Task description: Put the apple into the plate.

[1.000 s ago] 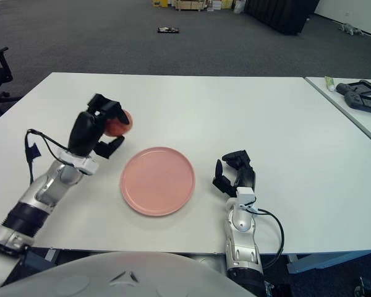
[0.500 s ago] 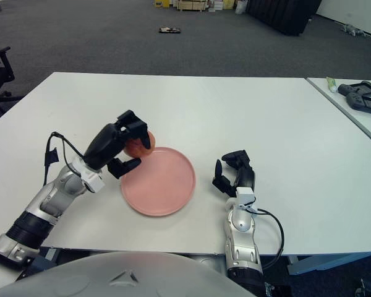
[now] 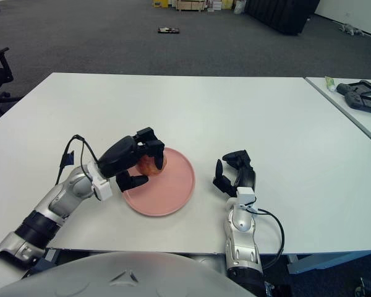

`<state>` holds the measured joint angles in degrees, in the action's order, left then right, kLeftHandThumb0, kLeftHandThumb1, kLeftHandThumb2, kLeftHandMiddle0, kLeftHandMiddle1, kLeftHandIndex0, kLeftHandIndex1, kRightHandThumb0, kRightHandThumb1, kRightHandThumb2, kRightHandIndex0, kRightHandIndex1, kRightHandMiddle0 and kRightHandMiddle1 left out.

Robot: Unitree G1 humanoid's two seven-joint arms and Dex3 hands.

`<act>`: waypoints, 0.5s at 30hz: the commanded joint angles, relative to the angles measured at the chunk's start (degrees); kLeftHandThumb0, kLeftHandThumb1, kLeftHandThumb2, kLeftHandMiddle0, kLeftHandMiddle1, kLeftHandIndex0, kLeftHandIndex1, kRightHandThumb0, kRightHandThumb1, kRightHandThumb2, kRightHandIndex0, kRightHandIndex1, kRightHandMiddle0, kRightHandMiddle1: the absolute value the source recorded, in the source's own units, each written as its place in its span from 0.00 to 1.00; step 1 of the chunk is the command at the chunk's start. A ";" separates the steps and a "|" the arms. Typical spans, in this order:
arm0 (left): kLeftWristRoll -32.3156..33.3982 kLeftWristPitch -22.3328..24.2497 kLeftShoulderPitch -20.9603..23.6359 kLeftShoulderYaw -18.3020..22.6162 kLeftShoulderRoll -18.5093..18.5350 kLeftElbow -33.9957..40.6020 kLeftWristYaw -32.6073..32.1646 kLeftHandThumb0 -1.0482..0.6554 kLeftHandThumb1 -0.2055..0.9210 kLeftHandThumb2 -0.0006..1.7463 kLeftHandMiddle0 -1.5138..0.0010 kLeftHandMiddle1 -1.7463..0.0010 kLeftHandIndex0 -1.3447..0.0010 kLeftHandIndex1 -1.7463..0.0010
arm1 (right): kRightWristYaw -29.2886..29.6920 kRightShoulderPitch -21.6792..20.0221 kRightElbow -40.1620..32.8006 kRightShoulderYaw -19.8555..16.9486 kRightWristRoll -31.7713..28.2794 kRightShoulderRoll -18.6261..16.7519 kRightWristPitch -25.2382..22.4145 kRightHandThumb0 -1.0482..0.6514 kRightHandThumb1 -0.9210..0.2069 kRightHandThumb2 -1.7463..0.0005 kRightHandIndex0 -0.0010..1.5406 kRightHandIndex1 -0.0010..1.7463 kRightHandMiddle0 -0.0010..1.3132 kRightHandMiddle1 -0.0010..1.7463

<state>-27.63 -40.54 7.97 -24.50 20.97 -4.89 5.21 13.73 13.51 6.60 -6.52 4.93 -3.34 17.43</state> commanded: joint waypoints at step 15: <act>-6.91 -4.19 4.56 -4.10 -2.27 -7.43 1.48 0.61 0.23 0.91 0.44 0.06 0.57 0.00 | -0.28 -0.41 -0.61 -0.13 -0.27 0.06 -0.17 0.38 0.32 0.41 0.41 0.84 0.32 1.00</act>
<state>-32.70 -44.65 10.78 -27.74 18.63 -10.49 6.18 13.67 13.57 6.56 -6.61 5.01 -3.32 17.41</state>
